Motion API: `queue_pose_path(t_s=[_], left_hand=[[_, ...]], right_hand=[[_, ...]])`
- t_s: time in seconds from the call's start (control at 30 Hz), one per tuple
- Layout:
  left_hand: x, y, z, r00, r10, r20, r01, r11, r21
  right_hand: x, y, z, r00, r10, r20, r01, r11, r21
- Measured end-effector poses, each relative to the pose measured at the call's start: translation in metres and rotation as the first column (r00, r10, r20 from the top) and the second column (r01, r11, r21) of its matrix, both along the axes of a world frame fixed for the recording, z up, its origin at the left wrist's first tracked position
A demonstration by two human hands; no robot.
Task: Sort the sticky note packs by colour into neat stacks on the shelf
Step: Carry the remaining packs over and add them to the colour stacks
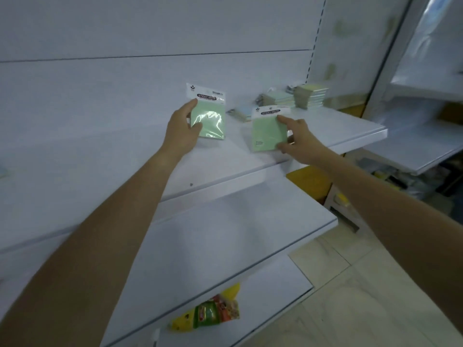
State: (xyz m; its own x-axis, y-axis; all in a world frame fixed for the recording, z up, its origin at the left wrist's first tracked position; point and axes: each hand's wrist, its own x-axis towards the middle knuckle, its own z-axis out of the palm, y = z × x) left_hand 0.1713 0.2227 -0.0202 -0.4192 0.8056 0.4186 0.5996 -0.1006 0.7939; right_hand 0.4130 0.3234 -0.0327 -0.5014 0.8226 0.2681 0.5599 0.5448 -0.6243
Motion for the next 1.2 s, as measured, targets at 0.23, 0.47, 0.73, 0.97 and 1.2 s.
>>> queue_pose_path(t_s=[0.23,0.47,0.73,0.97,1.2], left_hand=[[0.063,0.081,0.012,1.0,0.001,0.015,-0.002,0.999,0.033],[0.09,0.181,0.013,1.0,0.014,-0.003,-0.014,0.999,0.049],[0.088,0.244,0.005,0.988,0.149,-0.031,-0.15,0.989,-0.007],[0.072,0.25,0.009,0.946,0.301,0.12,-0.301,0.954,-0.022],[0.07,0.258,0.018,0.874,0.417,0.251,-0.414,0.908,-0.066]], right_hand=[[0.076,0.078,0.013,0.984,-0.027,-0.174,0.007,0.993,-0.114],[0.098,0.167,0.026,0.976,0.004,-0.218,-0.03,0.993,-0.115],[0.074,0.249,0.048,0.967,0.112,-0.229,-0.162,0.964,-0.211],[0.014,0.304,0.063,0.927,0.347,-0.145,-0.375,0.882,-0.286],[-0.021,0.336,0.06,0.886,0.458,-0.069,-0.455,0.834,-0.312]])
